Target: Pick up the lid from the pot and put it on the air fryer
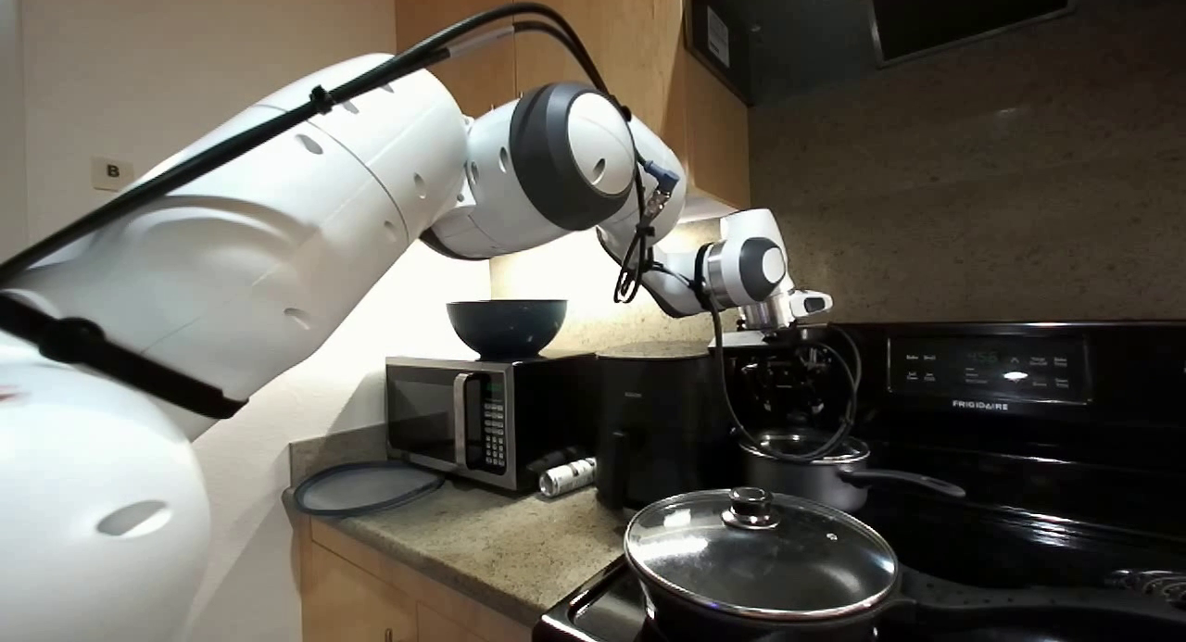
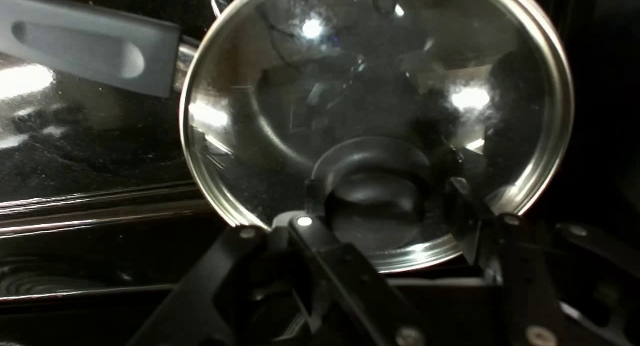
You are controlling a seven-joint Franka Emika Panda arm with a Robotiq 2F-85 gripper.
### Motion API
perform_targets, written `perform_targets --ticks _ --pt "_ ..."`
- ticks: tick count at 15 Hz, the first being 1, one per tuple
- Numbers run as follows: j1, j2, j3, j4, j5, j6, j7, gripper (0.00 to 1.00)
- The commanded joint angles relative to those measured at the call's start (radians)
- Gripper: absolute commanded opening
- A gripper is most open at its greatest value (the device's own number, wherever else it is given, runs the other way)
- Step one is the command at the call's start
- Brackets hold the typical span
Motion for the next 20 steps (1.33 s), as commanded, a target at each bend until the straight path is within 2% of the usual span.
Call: perform_targets --ticks 1,2,3,8,13,20 --pt "-0.014 -0.006 0.015 -0.011 0.017 -0.008 -0.047 0.34" --pt "-0.015 -0.006 0.015 -0.010 0.018 -0.009 -0.048 0.26" --pt "-0.017 -0.006 0.016 -0.009 0.020 -0.011 -0.048 0.23" --pt "-0.016 -0.024 0.013 -0.020 0.016 -0.012 -0.041 0.23" --pt "0.008 -0.118 -0.007 -0.093 -0.014 0.045 -0.021 0.23" --pt "0.028 -0.268 -0.008 -0.189 -0.030 0.055 -0.018 0.23"
